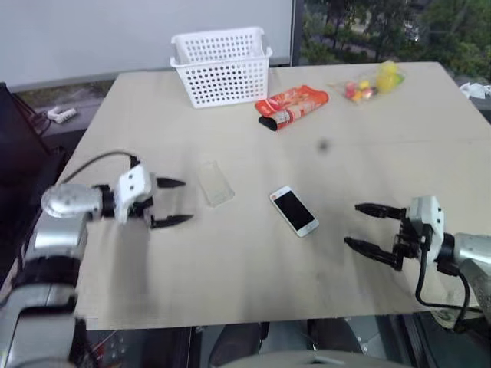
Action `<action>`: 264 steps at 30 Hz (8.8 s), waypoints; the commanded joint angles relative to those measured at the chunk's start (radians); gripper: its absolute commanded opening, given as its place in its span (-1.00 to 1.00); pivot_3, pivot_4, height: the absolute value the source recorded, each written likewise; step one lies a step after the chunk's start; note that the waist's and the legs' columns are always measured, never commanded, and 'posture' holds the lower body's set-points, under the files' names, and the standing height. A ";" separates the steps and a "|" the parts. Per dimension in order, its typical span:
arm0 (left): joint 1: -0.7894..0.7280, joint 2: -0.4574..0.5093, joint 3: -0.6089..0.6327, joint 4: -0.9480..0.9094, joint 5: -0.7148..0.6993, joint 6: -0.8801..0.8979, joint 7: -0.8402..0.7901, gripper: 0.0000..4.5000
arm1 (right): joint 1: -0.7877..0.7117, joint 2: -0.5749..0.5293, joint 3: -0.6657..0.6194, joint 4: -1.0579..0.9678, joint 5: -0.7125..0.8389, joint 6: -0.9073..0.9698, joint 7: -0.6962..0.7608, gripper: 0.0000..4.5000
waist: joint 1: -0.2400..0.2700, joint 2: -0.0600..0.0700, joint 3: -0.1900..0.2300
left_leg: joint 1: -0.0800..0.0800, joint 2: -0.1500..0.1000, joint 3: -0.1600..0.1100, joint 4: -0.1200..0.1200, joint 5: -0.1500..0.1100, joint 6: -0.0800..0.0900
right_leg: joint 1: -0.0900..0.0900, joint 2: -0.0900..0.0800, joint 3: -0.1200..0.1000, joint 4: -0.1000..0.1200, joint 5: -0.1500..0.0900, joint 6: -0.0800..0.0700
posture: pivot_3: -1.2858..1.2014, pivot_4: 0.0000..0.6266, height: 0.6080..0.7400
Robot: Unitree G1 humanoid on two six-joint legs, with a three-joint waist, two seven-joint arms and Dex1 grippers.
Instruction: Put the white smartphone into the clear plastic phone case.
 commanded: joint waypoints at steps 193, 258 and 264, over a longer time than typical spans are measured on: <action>0.091 -0.143 -0.130 -0.882 -0.198 0.891 0.304 0.63 | -0.277 0.106 0.243 0.059 -0.182 0.124 -0.240 1.00 | -0.031 -0.003 -0.001 | -0.012 -0.005 -0.013 0.018 0.000 0.000 | -0.004 -0.004 -0.009 0.011 0.001 0.003 | 0.03 -0.52 1.00; 0.345 0.110 0.189 -1.031 -0.399 0.973 0.427 0.66 | -0.613 0.232 0.497 0.482 -0.499 0.312 -0.230 0.75 | -0.031 -0.005 -0.001 | -0.010 -0.002 -0.005 0.012 0.001 -0.002 | -0.010 -0.001 -0.002 0.012 0.003 0.000 | 0.03 -0.52 1.00; 0.318 0.090 0.179 -1.028 -0.380 0.945 0.480 0.66 | -0.616 0.232 0.498 0.506 -0.511 0.290 -0.214 0.30 | -0.030 -0.006 -0.002 | -0.010 -0.002 -0.006 0.012 0.001 -0.002 | -0.010 -0.001 -0.003 0.012 0.003 0.000 | 0.03 -0.52 1.00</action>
